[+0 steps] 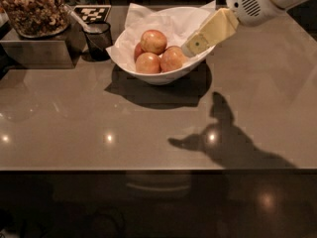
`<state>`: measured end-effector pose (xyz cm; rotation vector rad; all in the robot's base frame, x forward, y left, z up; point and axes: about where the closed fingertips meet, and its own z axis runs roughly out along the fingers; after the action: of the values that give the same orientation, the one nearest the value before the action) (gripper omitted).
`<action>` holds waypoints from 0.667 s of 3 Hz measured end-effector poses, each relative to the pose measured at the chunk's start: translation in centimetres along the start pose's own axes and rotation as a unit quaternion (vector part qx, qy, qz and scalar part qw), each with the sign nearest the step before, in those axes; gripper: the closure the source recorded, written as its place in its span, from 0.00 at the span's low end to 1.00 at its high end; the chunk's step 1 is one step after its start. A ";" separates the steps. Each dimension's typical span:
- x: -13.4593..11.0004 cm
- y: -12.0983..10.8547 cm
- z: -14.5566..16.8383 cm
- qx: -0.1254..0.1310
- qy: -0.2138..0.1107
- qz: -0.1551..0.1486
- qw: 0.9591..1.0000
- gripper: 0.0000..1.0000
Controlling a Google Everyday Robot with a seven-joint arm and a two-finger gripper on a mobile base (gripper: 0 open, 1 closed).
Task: Pick apple from white bowl
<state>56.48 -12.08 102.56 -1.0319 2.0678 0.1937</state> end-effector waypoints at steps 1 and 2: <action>-2.6 1.8 2.1 -0.012 -0.005 -0.038 0.999 0.00; -2.7 1.9 2.2 -0.013 -0.005 -0.039 0.999 0.19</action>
Offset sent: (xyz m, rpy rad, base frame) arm 0.0076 0.0336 0.0003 -0.0262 -0.0239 0.0641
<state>57.31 -8.23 102.62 -1.1230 2.0160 0.1855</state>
